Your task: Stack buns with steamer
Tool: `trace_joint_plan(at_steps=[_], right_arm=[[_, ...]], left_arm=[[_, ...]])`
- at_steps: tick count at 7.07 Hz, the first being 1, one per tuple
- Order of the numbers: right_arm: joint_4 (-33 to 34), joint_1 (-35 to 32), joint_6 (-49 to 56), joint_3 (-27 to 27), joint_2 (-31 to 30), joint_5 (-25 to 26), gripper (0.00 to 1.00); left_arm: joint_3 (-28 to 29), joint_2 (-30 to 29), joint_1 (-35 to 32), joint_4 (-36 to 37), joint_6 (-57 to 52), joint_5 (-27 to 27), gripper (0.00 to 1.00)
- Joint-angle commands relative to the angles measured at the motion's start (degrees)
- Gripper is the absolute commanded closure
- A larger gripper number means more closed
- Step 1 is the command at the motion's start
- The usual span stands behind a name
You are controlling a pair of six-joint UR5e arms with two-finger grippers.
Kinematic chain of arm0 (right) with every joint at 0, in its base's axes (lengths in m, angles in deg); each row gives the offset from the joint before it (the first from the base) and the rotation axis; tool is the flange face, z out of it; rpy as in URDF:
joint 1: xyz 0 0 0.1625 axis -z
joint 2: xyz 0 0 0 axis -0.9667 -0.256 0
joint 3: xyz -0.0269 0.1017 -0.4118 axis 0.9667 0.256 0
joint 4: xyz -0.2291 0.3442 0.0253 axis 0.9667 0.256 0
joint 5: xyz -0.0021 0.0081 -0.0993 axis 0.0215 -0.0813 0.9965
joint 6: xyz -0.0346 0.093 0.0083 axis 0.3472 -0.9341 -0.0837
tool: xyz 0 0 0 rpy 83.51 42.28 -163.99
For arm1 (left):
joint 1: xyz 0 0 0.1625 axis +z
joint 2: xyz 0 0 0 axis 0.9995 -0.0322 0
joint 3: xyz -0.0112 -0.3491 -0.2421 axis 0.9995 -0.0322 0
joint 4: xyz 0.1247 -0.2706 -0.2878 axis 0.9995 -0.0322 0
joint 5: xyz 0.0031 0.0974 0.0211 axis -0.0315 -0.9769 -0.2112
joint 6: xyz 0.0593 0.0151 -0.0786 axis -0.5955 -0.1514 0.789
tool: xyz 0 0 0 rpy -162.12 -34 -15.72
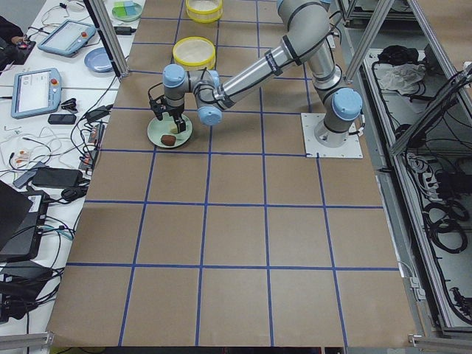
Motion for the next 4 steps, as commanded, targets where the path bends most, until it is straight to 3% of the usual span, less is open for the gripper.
trace_joint_plan(at_steps=[1, 2, 4], right_arm=[[6.69, 1.13, 1.17, 1.05, 5.8, 0.69, 0.01], [6.71, 1.13, 0.56, 0.61, 6.6, 0.95, 0.03], [5.32, 1.13, -0.49, 0.17, 7.57, 1.04, 0.24]], left_arm=[[0.05, -1.98, 0.0, -0.09, 1.79, 0.28, 0.44], [0.14, -1.99, 0.0, -0.18, 1.02, 0.71, 0.96], [0.58, -0.68, 0.0, 0.0, 0.75, 0.72, 1.0]])
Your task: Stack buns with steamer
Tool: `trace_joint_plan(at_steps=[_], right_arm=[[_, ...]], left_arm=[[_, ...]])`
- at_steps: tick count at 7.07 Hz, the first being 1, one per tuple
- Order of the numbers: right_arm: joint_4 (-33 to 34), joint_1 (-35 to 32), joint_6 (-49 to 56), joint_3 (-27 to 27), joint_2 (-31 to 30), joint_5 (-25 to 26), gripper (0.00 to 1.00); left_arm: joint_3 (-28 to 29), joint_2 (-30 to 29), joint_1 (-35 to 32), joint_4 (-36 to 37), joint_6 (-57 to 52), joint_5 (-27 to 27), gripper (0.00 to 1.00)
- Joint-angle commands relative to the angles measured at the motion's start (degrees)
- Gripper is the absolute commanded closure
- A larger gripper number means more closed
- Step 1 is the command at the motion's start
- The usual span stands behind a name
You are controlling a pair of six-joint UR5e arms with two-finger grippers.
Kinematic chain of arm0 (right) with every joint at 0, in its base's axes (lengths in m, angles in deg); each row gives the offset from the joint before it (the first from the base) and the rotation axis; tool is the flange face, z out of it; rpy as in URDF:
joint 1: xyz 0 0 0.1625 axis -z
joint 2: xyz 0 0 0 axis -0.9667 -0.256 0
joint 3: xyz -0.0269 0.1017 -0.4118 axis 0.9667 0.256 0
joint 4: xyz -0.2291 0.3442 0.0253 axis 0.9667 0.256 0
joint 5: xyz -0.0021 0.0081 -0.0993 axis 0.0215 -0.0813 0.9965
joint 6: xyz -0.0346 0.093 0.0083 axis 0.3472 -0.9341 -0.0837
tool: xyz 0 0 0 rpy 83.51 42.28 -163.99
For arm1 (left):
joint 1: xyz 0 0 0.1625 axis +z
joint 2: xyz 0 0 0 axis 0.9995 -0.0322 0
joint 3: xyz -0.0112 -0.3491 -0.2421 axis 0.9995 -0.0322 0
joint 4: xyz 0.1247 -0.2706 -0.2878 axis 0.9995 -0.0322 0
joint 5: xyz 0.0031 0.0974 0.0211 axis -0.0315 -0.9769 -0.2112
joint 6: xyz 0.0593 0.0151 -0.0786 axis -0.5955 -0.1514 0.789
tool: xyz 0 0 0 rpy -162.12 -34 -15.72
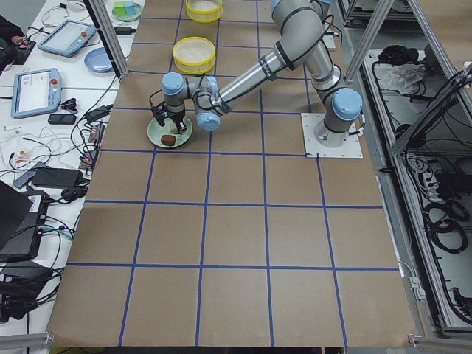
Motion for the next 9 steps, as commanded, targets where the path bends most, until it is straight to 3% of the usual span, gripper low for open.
trace_joint_plan(at_steps=[1, 3, 4, 5, 7, 9], right_arm=[[-0.96, 0.2, -0.9, -0.41, 0.44, 1.23, 0.45], [-1.31, 0.47, -0.98, -0.67, 0.44, 1.33, 0.65], [-3.31, 0.64, -0.98, -1.11, 0.44, 1.59, 0.82], [-3.33, 0.73, -0.9, -1.11, 0.35, 1.59, 0.9], [-3.07, 0.73, -0.9, -1.03, -0.17, 1.68, 0.97], [-3.16, 0.73, -1.25, -1.03, -1.49, 1.51, 0.97]], left_arm=[[2.07, 2.44, -1.3, 0.0, 0.19, 0.35, 1.0], [5.23, 4.82, -9.97, 0.26, 7.61, 2.98, 1.0], [5.33, 4.48, -13.67, 1.31, 12.02, 8.04, 1.0], [5.25, 3.52, -15.97, 5.49, 12.5, 11.48, 1.0], [5.16, 2.46, -22.38, 8.6, 12.59, 13.17, 1.0], [4.98, 1.32, -27.75, 8.87, 12.59, 12.92, 1.0]])
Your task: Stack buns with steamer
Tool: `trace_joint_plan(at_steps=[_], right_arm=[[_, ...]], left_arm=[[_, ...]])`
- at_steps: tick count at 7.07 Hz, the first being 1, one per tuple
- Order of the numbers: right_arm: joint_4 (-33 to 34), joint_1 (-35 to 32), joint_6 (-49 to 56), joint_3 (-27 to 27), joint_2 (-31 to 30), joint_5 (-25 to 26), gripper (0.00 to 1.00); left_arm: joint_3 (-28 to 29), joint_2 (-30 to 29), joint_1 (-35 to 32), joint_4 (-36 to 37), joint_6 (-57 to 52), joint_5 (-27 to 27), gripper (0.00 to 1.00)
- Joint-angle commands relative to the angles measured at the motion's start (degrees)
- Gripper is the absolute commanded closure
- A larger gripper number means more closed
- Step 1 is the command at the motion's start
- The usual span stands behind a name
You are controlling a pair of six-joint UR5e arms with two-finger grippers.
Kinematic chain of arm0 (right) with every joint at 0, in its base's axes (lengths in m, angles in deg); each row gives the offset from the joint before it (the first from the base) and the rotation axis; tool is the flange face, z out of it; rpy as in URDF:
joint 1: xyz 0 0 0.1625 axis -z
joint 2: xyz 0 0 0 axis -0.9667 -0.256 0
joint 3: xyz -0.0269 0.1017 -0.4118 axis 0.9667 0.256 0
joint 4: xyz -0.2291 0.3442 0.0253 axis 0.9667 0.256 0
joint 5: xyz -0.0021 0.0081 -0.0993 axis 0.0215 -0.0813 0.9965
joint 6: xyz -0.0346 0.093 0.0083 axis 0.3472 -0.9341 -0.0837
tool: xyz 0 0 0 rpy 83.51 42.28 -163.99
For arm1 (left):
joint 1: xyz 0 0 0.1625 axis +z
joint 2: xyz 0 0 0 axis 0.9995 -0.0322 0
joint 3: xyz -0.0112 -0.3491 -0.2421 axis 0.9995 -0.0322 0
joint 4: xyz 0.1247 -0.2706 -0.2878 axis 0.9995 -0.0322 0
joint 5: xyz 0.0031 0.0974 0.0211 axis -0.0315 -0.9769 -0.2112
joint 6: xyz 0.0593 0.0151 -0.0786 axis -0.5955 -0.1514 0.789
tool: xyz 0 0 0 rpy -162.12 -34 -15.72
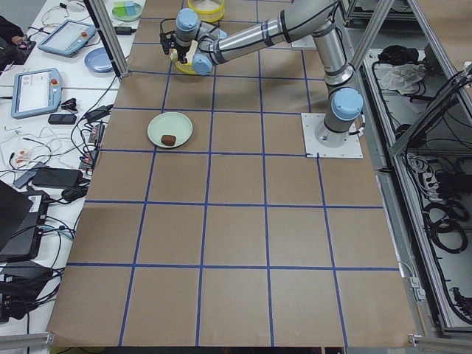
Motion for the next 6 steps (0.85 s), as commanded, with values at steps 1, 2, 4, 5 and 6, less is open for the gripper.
trace_joint_plan(at_steps=[1, 2, 4, 5, 6], right_arm=[[-0.78, 0.0, -0.36, -0.07, -1.51, -0.3, 0.97], [-2.87, -0.08, -0.71, -0.07, -3.25, -0.57, 0.97], [-4.12, -1.74, -2.99, -0.33, -5.63, -0.75, 0.97], [-4.04, -2.62, -3.87, -0.86, -6.25, -0.75, 0.97], [-4.21, -4.63, -6.93, -2.0, -8.78, -0.22, 0.97]], left_arm=[[-0.62, -1.5, -3.94, 0.53, 0.04, 0.12, 1.0], [-0.8, -2.55, -4.12, 0.62, 0.12, 0.12, 0.94], [-0.98, -3.79, -5.26, 0.62, 0.21, -0.23, 0.19], [-0.89, -3.8, -5.26, 0.71, 1.17, -0.05, 0.0], [-0.89, -3.71, -5.35, 0.71, 1.27, 0.12, 0.0]])
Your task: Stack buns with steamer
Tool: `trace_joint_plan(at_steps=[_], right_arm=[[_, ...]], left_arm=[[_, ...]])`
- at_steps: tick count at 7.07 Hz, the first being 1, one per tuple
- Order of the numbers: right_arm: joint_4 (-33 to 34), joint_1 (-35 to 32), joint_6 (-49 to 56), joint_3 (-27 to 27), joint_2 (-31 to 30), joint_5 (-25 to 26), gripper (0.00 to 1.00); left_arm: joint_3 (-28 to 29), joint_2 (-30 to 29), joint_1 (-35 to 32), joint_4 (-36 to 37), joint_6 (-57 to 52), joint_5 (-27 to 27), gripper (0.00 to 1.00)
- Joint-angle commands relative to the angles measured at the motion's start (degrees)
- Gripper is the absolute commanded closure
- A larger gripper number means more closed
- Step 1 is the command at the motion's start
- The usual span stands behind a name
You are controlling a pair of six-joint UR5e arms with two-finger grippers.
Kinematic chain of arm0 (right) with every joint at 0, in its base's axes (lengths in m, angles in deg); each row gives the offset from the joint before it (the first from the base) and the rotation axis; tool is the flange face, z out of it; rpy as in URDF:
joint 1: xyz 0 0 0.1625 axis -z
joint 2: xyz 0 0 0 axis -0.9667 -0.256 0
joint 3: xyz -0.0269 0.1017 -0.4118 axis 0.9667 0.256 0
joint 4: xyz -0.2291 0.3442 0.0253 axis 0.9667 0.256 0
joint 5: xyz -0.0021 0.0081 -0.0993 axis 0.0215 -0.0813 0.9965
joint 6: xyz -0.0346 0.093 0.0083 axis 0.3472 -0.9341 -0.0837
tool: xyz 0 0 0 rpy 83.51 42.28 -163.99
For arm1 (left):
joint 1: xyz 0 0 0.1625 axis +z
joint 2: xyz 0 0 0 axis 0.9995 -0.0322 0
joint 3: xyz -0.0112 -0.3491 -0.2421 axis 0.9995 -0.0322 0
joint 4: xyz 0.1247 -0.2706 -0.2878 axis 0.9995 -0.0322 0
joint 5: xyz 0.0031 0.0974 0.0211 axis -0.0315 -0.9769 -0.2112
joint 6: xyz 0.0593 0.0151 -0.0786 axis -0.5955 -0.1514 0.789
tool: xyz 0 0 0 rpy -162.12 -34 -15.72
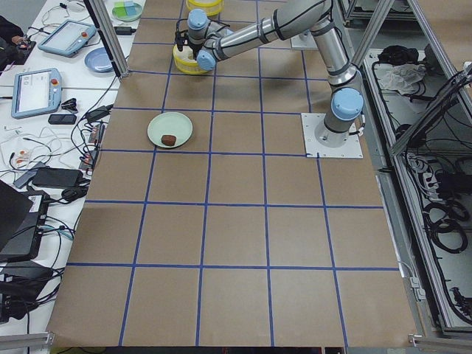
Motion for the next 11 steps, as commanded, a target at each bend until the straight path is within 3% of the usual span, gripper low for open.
trace_joint_plan(at_steps=[1, 10, 11], right_arm=[[-0.01, -4.69, -3.64, -2.42, -5.05, 0.65, 0.97], [-0.36, -7.17, -8.99, -3.84, -6.3, 0.56, 0.97], [-0.53, -9.09, -13.62, -3.93, -7.26, 0.39, 0.98]], left_arm=[[0.01, 0.15, -0.3, 0.03, 0.55, 0.16, 0.0], [1.06, 3.48, -0.3, -0.58, 1.17, 1.31, 0.0], [1.15, 4.8, 1.97, -1.98, -7.36, -0.44, 0.0]])
